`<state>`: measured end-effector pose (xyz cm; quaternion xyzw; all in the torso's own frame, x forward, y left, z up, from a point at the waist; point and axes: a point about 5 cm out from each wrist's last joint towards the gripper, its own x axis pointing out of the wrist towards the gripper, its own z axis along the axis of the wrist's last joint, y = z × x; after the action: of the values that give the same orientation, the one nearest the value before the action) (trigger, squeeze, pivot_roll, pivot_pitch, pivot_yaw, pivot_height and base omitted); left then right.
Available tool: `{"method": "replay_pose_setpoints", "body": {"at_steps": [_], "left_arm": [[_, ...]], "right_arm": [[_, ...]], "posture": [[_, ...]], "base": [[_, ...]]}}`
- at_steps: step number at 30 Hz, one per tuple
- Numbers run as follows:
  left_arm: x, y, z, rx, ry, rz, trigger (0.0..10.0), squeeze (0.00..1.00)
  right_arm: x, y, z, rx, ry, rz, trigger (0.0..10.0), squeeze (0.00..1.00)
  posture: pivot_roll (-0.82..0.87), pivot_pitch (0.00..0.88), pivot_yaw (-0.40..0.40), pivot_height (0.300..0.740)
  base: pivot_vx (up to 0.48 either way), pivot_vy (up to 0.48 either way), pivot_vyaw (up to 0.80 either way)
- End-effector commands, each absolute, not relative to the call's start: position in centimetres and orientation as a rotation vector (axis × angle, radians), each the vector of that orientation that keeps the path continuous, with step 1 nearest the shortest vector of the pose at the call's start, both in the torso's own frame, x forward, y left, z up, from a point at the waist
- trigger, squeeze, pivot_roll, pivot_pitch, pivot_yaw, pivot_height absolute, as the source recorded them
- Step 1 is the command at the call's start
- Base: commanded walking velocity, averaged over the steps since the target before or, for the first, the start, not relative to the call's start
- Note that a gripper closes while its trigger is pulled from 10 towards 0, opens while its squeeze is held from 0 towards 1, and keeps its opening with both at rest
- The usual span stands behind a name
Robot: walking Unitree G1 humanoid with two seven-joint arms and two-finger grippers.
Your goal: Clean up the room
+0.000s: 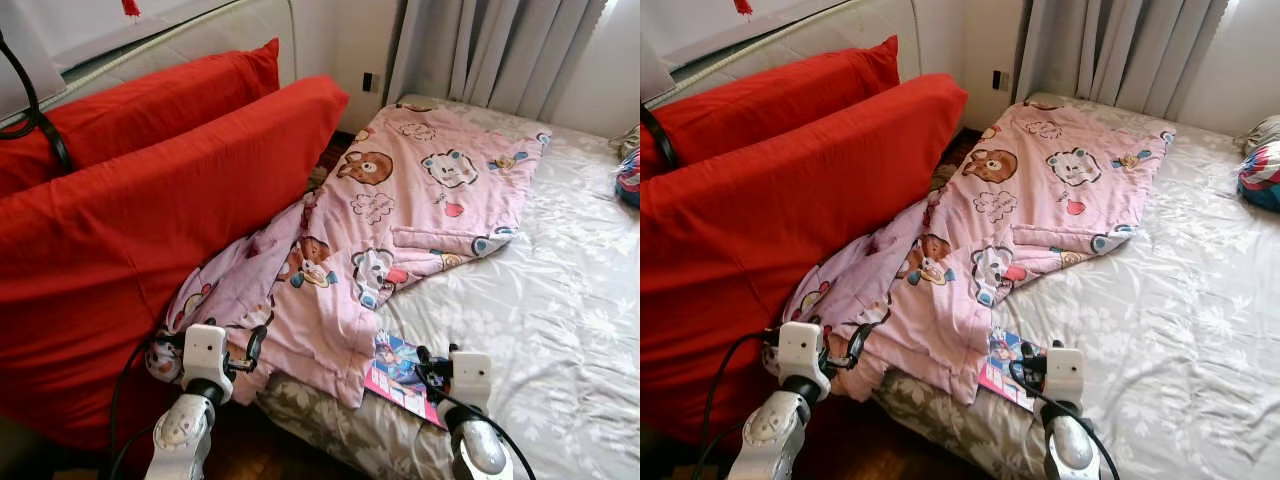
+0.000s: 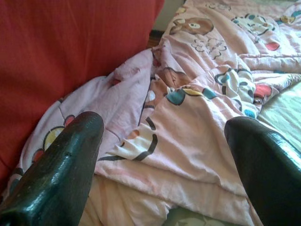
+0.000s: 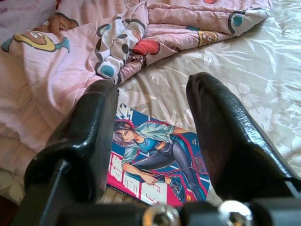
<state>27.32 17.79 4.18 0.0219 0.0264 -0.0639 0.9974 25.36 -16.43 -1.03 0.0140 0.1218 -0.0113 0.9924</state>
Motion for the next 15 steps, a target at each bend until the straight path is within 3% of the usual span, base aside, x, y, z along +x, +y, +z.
{"method": "replay_pose_setpoints", "body": {"at_steps": [1, 6, 15], "left_arm": [[27.02, 17.76, 3.98, 0.036, 0.07, -0.129, 10.0, 0.0], [26.95, 17.7, 3.96, 0.032, 0.071, -0.13, 10.0, 0.0], [27.09, 17.84, 4.06, 0.035, 0.075, -0.125, 10.0, 0.0]], "right_arm": [[25.29, -16.27, -1.2, 0.027, 0.264, -0.025, 10.0, 0.0], [25.13, -15.72, -1.32, 0.034, 0.269, -0.014, 10.0, 0.0], [25.12, -15.7, -1.28, 0.038, 0.267, -0.017, 10.0, 0.0]], "posture": [[-0.06, 0.108, -0.01, 0.703], [-0.07, 0.095, -0.008, 0.674], [-0.07, 0.087, -0.011, 0.674]], "base": [[0.0, 0.0, 0.0], [0.0, 0.0, 0.0], [0.0, 0.0, 0.0]]}}
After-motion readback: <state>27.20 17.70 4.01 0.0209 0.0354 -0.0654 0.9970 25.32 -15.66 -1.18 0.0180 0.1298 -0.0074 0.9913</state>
